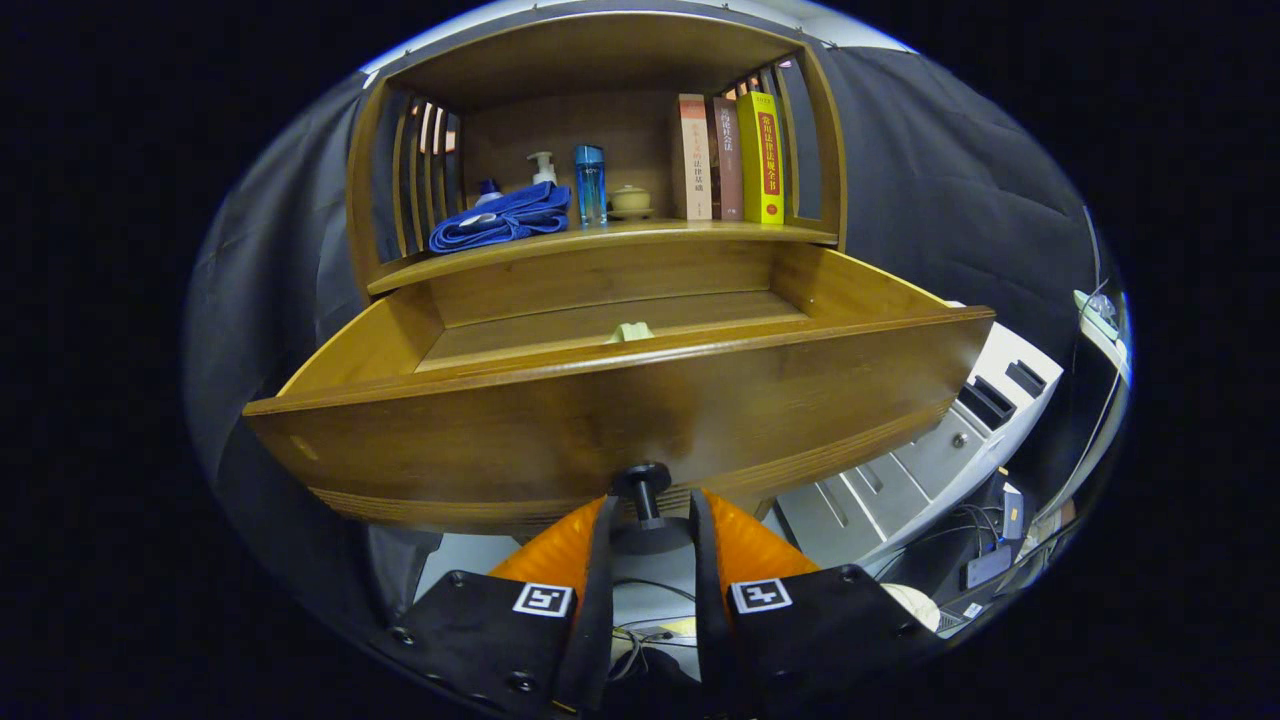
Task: Pull open the drawer, take out the items inside it, and place them on the countertop above the cabinet.
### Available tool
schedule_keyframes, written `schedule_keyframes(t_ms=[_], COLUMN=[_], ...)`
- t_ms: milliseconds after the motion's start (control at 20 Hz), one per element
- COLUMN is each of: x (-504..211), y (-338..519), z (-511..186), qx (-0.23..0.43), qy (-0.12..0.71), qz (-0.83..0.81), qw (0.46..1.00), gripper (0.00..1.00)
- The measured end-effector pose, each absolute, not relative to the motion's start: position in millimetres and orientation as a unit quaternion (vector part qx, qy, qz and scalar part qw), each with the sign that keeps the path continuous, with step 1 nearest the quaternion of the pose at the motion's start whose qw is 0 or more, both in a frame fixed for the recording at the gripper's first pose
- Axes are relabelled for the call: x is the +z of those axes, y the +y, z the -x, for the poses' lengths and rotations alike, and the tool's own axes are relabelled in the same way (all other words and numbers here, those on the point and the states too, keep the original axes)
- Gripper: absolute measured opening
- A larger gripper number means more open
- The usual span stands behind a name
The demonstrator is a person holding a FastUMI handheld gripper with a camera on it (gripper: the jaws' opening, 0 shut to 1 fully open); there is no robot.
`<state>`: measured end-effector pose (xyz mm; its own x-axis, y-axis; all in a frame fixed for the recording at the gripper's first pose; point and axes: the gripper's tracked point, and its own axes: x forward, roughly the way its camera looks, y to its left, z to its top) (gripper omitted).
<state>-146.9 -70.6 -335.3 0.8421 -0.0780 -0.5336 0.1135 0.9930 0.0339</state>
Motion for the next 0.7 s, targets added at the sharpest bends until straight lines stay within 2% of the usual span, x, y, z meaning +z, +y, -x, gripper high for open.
schedule_keyframes(t_ms=[150, 250, 350, 500, 700], x=[-334, -325, -304, -260, -208], y=[-73, -78, -83, -96, -91], z=[147, 149, 145, 140, 128], qx=[-0.061, -0.081, -0.092, -0.097, -0.077], qy=[0.273, 0.266, 0.247, 0.214, 0.186], qz=[-0.052, -0.081, -0.082, -0.057, -0.042], qw=[0.959, 0.957, 0.961, 0.97, 0.979], gripper=[0.44, 0.49, 0.54, 0.56, 0.83])
